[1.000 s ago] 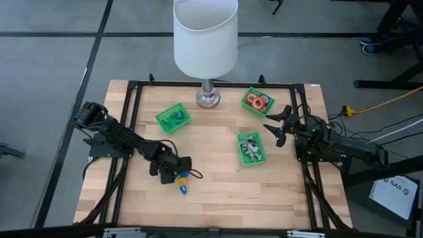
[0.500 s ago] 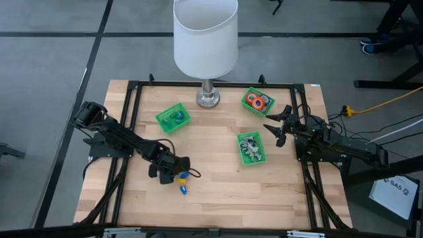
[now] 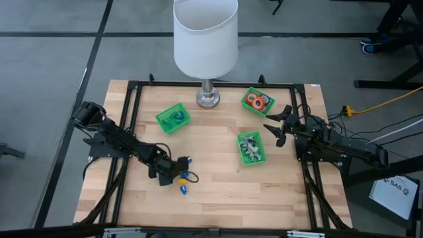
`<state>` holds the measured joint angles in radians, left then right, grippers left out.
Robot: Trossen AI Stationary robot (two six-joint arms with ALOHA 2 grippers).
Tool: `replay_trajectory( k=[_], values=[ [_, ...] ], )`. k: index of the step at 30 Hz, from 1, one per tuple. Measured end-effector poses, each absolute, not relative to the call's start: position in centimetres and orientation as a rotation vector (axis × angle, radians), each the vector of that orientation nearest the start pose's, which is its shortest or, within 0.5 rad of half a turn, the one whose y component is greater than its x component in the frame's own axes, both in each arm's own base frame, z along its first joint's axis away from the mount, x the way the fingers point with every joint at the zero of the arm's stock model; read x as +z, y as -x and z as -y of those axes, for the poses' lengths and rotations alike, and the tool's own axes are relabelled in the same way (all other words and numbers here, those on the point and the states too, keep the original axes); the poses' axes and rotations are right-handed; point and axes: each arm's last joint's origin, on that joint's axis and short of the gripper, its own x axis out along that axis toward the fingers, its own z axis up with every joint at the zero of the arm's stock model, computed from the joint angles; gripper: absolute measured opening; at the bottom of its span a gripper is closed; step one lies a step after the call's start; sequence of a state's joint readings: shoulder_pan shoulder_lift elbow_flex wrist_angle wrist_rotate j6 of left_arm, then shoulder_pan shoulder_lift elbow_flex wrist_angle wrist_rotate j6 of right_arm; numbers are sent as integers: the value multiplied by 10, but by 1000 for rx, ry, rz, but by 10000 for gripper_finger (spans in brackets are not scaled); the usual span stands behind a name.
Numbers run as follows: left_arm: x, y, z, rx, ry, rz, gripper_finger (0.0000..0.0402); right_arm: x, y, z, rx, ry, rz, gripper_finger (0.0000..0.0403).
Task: Pick and place Stapler, Stapler remover, tape
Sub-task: Put the blue stapler into the left green bin
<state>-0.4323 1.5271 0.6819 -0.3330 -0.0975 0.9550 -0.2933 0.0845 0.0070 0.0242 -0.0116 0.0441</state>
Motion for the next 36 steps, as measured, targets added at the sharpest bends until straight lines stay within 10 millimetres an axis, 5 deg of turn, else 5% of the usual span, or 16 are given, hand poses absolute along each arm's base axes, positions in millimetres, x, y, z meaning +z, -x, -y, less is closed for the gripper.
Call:
replay_trajectory(
  k=[9,19,27,36],
  values=[
    [140,-242,81,-407,-792,-1048,126,162,-98,29,-283,-52,-47,220],
    [145,-246,77,-28,-385,-1024,203,161,-98,29,-283,-52,-47,220],
    [146,-256,62,102,-88,-987,235,161,-98,29,-283,-52,-47,220],
    [133,-264,59,136,-47,-993,237,162,-98,29,-283,-52,-47,220]
  ],
)
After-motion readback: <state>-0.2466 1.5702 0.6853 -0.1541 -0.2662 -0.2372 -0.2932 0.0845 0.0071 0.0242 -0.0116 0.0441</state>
